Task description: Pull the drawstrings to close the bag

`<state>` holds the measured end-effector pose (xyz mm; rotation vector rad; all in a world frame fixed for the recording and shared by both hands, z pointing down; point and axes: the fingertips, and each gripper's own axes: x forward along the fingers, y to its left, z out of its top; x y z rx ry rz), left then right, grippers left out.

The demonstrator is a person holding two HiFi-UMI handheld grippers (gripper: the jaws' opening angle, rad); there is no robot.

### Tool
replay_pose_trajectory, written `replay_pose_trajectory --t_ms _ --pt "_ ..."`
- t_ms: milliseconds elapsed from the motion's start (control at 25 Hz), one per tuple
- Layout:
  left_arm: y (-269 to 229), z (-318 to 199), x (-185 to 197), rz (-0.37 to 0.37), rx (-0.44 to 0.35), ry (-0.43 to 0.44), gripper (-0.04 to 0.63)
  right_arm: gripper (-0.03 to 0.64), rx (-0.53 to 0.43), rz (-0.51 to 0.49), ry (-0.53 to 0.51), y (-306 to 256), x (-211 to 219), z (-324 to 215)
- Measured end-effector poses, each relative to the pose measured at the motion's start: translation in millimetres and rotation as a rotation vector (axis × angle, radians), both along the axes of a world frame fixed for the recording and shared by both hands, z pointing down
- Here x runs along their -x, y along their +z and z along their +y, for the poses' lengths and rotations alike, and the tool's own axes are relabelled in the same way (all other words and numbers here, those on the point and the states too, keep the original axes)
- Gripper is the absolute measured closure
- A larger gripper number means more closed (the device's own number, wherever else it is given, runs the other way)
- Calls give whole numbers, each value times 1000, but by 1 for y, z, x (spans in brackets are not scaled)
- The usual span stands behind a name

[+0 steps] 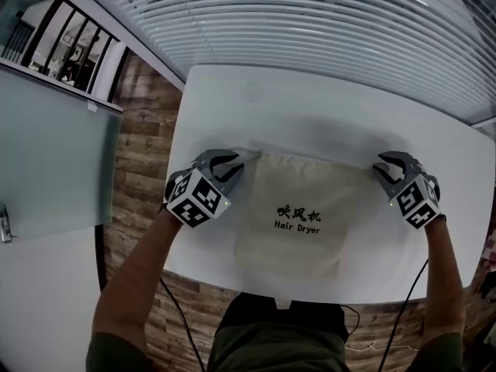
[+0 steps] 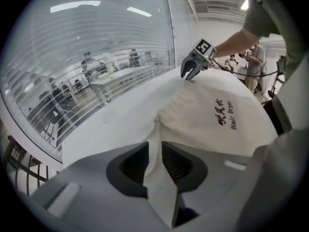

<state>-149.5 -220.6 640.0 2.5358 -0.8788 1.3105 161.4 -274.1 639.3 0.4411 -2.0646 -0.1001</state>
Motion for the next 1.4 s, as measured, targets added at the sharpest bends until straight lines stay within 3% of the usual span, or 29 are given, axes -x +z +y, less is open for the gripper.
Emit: replay_pose_trajectory --t_ms 160,440,640,840,1120,1400 --pt "6 0 6 -10 19 -6 537 529 54 -8 -18 8 4 -3" --pt "10 2 7 -1 33 61 545 531 123 -20 -49 8 8 -3" --pt "12 5 4 -30 65 112 572 592 162 -38 -58 9 9 3" --pt "12 6 2 -100 91 166 580 598 148 -19 -61 8 8 4" --pt "-8 10 5 -283 -63 289 581 598 9 39 -74 -14 -4 11" --pt "-49 14 15 -400 -202 370 582 600 -157 62 -64 -60 -5 21"
